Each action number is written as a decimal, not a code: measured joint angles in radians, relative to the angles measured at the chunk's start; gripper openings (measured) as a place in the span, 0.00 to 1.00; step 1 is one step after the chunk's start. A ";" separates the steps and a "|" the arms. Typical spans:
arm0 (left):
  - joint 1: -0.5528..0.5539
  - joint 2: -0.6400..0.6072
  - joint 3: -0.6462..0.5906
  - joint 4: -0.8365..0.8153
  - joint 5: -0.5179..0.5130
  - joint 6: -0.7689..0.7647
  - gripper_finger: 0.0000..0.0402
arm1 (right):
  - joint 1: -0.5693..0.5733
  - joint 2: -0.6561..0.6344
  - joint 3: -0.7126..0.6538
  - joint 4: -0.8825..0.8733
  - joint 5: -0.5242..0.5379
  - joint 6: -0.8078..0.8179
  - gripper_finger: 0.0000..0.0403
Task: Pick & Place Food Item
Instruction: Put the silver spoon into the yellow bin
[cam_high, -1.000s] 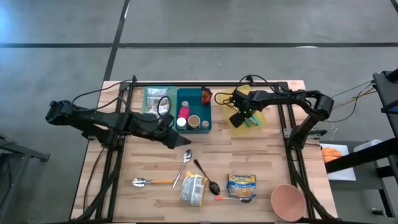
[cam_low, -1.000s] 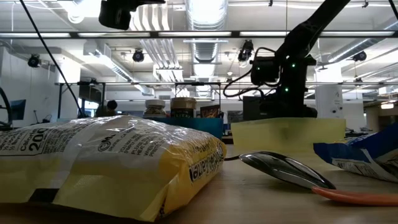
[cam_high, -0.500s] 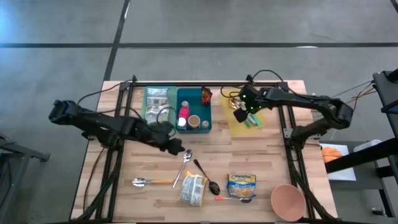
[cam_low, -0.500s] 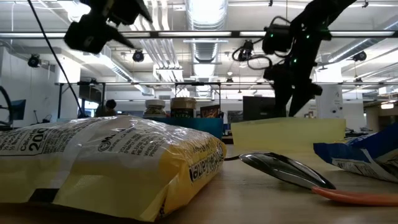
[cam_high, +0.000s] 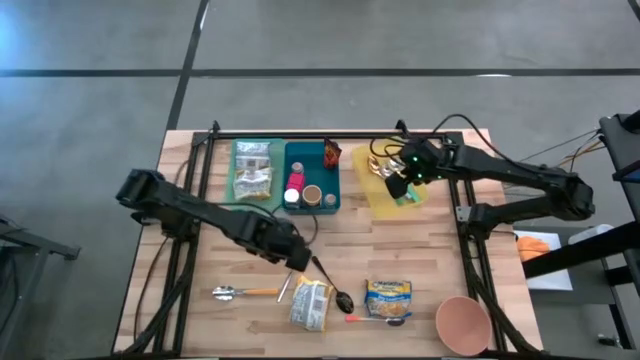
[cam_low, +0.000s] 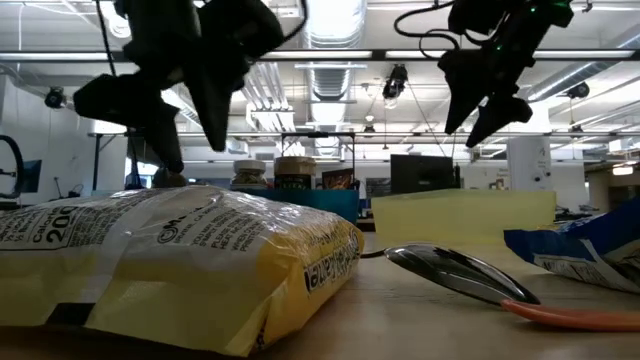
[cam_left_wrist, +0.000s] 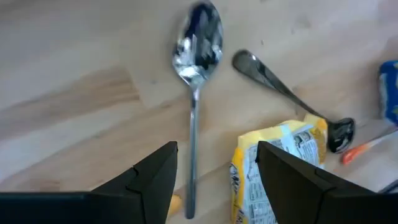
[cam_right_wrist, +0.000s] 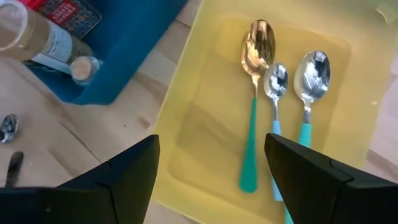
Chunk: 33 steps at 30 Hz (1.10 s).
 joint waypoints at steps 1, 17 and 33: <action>-0.003 0.026 0.020 -0.001 0.001 0.003 0.55 | 0.005 -0.005 0.000 0.000 0.000 0.001 0.72; -0.007 0.214 0.101 -0.036 -0.020 0.089 0.30 | 0.077 -0.003 -0.011 -0.004 -0.003 0.002 0.72; -0.005 0.245 0.091 -0.033 -0.001 0.139 0.31 | 0.090 -0.003 -0.014 -0.002 -0.003 0.006 0.72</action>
